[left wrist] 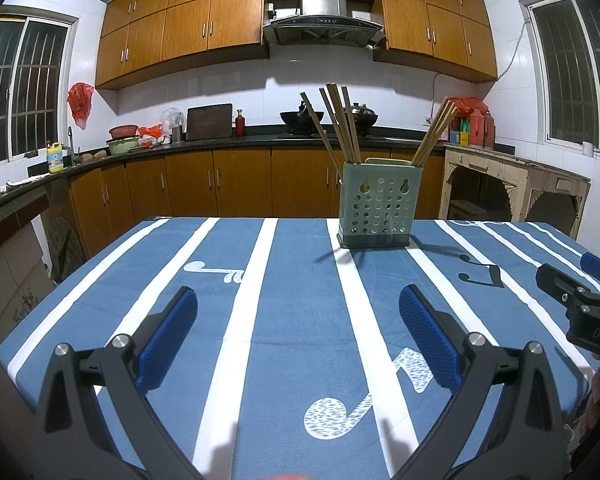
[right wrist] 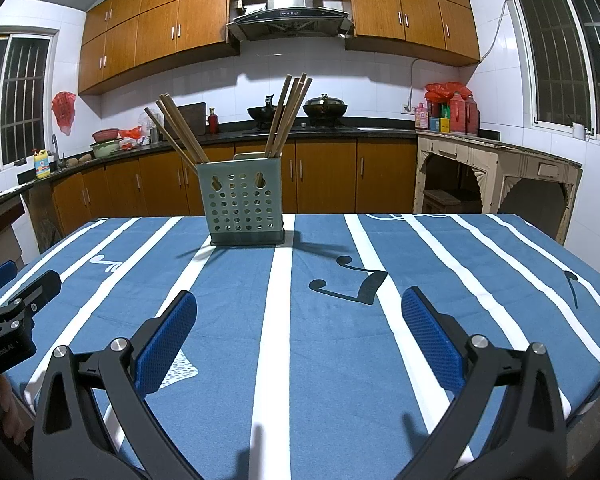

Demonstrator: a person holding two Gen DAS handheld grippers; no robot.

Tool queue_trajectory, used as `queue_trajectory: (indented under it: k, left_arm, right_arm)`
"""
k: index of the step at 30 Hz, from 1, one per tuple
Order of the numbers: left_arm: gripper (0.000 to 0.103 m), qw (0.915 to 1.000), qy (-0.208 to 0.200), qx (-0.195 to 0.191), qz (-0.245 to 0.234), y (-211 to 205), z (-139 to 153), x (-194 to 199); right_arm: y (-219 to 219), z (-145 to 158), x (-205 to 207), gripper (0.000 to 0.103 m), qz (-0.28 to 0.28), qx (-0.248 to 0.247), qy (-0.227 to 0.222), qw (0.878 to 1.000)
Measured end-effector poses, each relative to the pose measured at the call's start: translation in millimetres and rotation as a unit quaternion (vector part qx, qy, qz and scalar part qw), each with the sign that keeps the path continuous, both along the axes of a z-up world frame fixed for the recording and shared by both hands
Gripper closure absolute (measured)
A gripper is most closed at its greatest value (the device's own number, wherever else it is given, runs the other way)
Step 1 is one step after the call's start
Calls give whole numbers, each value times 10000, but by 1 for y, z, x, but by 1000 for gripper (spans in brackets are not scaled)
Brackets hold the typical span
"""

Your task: Organize utensils

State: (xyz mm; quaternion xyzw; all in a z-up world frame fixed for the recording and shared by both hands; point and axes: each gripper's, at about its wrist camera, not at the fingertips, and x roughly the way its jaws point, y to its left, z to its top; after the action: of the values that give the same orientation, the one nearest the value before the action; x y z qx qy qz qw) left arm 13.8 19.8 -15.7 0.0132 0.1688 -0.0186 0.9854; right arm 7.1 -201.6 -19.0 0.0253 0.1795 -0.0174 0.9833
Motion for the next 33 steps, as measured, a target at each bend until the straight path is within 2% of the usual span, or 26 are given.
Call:
queue_trajectory:
  k: [33]
  left_arm:
    - [4,10000,51,3,-1,-4,-6,-7]
  right_arm:
    - [2,0,-1,2,6,7,10,10000]
